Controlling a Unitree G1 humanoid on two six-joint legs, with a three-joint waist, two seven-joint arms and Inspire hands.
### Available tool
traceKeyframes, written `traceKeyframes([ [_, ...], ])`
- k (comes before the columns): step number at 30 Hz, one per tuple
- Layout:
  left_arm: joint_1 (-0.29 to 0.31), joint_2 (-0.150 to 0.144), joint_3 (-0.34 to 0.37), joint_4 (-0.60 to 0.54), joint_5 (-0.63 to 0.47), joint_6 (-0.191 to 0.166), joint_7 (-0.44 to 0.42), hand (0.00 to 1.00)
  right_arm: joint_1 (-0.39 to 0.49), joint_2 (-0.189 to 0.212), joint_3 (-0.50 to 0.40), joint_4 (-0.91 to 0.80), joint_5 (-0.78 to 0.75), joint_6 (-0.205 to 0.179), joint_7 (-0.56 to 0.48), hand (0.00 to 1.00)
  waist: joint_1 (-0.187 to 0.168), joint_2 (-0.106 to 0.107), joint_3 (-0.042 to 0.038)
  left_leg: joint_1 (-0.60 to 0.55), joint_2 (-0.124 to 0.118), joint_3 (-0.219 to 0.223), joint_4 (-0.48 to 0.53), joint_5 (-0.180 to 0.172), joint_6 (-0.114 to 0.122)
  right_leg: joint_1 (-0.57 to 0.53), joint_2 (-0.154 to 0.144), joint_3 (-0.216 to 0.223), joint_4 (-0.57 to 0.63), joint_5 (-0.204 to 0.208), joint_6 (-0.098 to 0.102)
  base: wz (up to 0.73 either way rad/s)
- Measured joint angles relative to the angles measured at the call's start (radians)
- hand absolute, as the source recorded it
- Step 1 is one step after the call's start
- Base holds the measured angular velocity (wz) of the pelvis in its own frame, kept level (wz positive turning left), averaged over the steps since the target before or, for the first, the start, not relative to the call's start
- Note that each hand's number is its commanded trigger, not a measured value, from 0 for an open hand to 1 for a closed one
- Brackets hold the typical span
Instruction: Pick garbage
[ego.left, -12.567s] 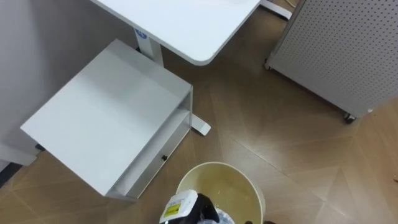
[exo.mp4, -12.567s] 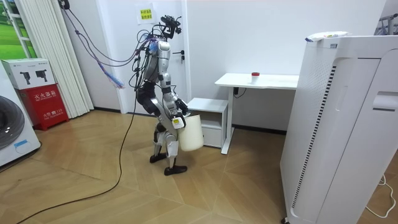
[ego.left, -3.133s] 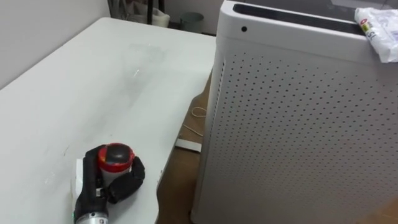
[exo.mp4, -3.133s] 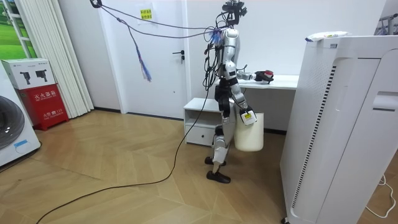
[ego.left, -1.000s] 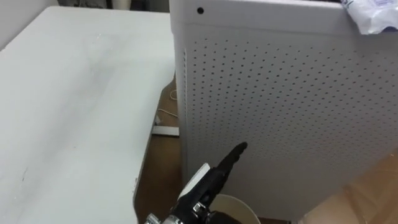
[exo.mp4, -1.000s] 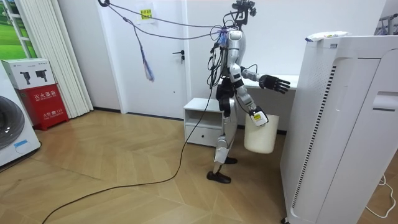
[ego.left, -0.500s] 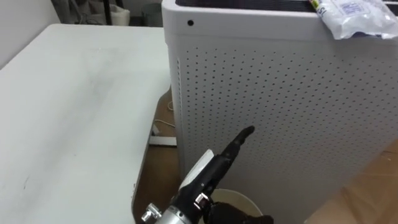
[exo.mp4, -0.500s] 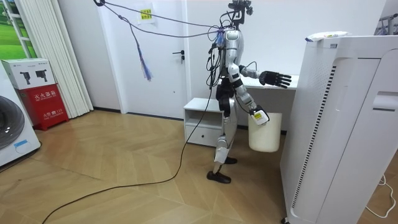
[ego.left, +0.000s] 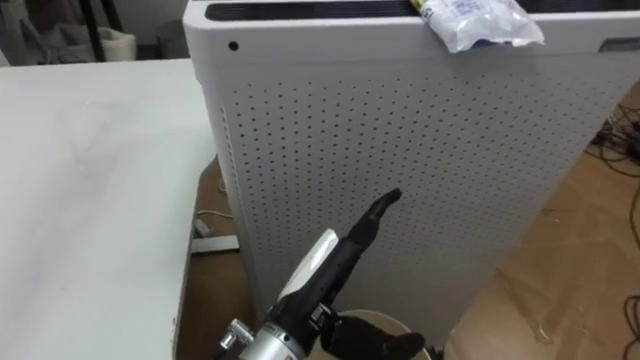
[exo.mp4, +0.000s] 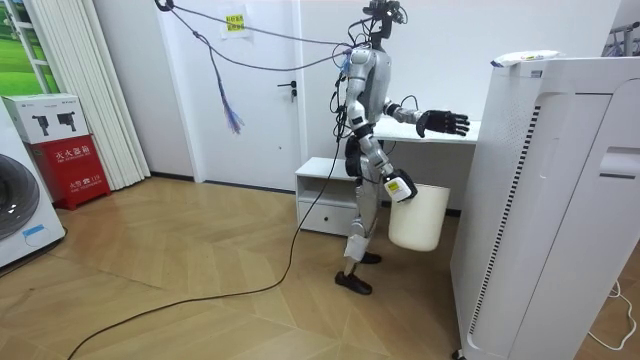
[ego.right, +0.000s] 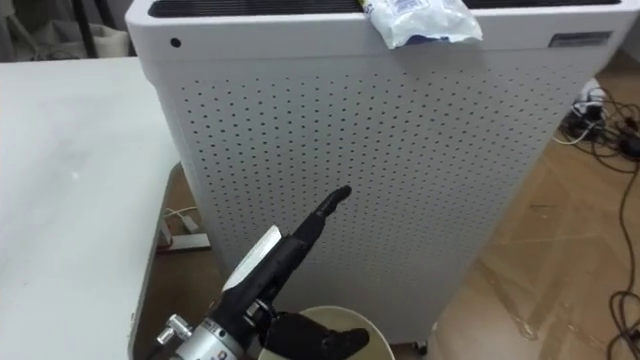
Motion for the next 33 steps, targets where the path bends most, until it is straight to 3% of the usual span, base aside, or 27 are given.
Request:
traceKeyframes([
  [2, 0.007, 0.001, 0.021, 0.022, 0.053, 0.000, 0.003, 0.00, -0.002, 0.005, 0.000, 0.000, -0.001, 0.003, 0.000, 1.00, 0.027, -0.002, 0.0010, 0.003, 0.022, 0.072, -0.008, -0.009, 0.007, -0.007, -0.005, -0.057, 0.011, 0.018, -0.010, -0.96],
  [4, 0.036, 0.000, 0.048, 0.034, 0.086, 0.001, 0.021, 0.00, -0.002, 0.006, 0.001, 0.011, -0.007, 0.002, 0.000, 1.00, 0.063, -0.003, 0.0010, 0.046, 0.031, 0.150, -0.034, -0.011, 0.005, 0.015, -0.025, -0.127, 0.122, -0.040, -0.009, -0.96],
  [6, 0.039, -0.001, 0.076, 0.033, 0.088, 0.001, 0.036, 0.00, -0.002, 0.005, 0.001, 0.012, -0.007, 0.001, 0.000, 1.00, 0.064, -0.010, -0.0005, 0.046, 0.026, 0.162, -0.030, -0.013, 0.004, 0.043, -0.036, -0.153, 0.108, -0.072, -0.003, -0.40],
  [8, 0.039, -0.006, 0.109, 0.032, 0.116, 0.001, 0.061, 0.00, -0.002, 0.007, 0.001, 0.014, -0.008, 0.001, 0.000, 1.00, 0.062, -0.018, 0.0000, 0.035, 0.017, 0.158, -0.021, -0.011, 0.006, 0.047, -0.039, -0.170, 0.063, -0.082, -0.023, -0.09],
  [12, 0.047, -0.008, 0.145, -0.029, 0.202, -0.003, 0.134, 0.00, -0.001, 0.006, 0.002, 0.051, -0.004, 0.001, 0.002, 1.00, 0.059, -0.024, -0.0039, 0.030, 0.019, 0.110, 0.007, -0.009, 0.006, 0.067, -0.035, -0.191, 0.032, -0.082, -0.028, 0.08],
  [17, 0.051, 0.001, 0.173, -0.129, 0.246, -0.029, 0.285, 0.00, 0.000, 0.008, 0.000, 0.048, -0.001, -0.004, 0.009, 1.00, 0.039, -0.029, -0.0089, 0.029, 0.029, 0.100, 0.027, -0.014, 0.002, 0.080, -0.031, -0.204, 0.033, -0.083, -0.028, 0.09],
  [23, 0.046, 0.014, 0.238, -0.174, 0.288, -0.042, 0.399, 0.00, 0.006, 0.007, -0.001, 0.048, 0.004, -0.019, 0.009, 1.00, 0.042, -0.018, -0.0080, 0.023, 0.088, 0.089, 0.131, -0.060, -0.027, 0.101, -0.001, -0.205, 0.054, -0.102, -0.057, -0.09],
  [26, 0.045, 0.005, 0.279, -0.218, 0.327, -0.046, 0.457, 0.00, 0.011, -0.006, -0.001, 0.044, -0.003, -0.019, 0.010, 1.00, 0.060, -0.010, -0.0084, 0.024, 0.083, -0.011, 0.148, -0.061, -0.047, 0.098, 0.019, -0.158, 0.059, -0.111, -0.070, -0.47],
  [28, 0.046, 0.004, 0.315, -0.244, 0.373, -0.051, 0.499, 0.00, 0.011, -0.009, -0.001, 0.041, -0.030, -0.019, 0.013, 1.00, 0.087, -0.007, -0.0094, 0.026, 0.041, -0.215, 0.144, -0.054, -0.078, 0.086, 0.034, -0.100, 0.076, -0.111, -0.083, -0.85],
  [30, 0.046, 0.005, 0.335, -0.261, 0.400, -0.063, 0.529, 0.00, 0.016, -0.010, -0.004, 0.040, -0.048, -0.019, 0.018, 1.00, 0.083, -0.002, -0.0121, 0.025, 0.024, -0.309, 0.146, -0.054, -0.094, 0.085, 0.042, -0.082, 0.077, -0.109, -0.087, -0.47],
  [33, 0.046, 0.006, 0.345, -0.283, 0.425, -0.093, 0.560, 0.00, 0.034, -0.012, -0.031, 0.039, -0.053, -0.019, 0.023, 1.00, 0.064, -0.002, -0.0123, 0.029, 0.018, -0.328, 0.134, -0.052, -0.101, 0.081, 0.048, -0.074, 0.077, -0.111, -0.090, -0.10],
])
